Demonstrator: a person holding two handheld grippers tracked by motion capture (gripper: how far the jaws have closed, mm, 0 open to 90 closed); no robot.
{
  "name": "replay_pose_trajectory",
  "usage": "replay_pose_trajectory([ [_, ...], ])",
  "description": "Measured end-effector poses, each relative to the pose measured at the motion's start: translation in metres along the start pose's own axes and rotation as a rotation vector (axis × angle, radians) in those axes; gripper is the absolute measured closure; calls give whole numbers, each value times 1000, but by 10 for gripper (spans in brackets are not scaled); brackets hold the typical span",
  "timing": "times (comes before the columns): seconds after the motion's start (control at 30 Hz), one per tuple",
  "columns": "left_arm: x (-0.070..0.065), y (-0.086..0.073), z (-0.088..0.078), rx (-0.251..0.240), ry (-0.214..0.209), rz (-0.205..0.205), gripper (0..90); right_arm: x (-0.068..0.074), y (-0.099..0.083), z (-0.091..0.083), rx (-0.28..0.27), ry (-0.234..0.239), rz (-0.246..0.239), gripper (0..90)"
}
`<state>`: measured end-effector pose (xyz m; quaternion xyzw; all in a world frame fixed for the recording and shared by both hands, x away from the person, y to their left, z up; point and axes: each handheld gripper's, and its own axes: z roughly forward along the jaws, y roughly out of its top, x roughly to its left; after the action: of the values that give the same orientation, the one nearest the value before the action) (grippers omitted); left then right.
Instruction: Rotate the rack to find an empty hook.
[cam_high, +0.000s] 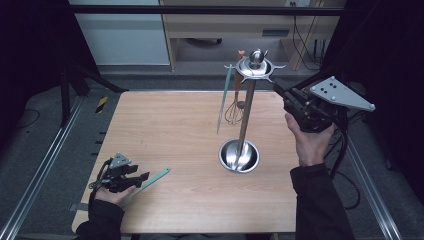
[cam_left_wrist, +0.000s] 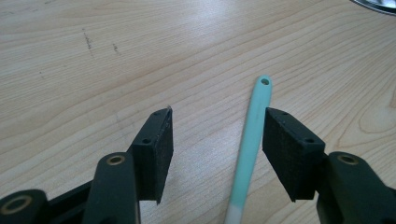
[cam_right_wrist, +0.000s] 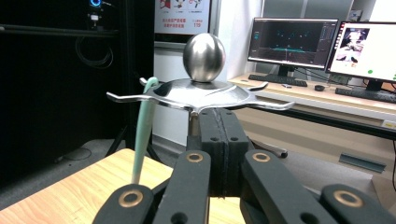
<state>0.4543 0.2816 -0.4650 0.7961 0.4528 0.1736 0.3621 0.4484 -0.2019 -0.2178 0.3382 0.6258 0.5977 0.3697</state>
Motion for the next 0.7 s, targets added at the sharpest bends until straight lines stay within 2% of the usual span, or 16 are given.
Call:
replay_pose_trajectory([
  [0.17,1,0,-1,-1,-6,1,430,-1,-3,1,8,-9,10,900],
  [0.3,1,1,-2,-7,-11,-7,426,-6,-16,-2,37,-26,32,869],
  [0.4,0,3,-4,-11,-22,-8,426,-11,-35,-5,77,-39,43,839],
  [0.7,-3,9,-6,-15,-57,9,434,-25,-107,-8,234,-86,62,700],
])
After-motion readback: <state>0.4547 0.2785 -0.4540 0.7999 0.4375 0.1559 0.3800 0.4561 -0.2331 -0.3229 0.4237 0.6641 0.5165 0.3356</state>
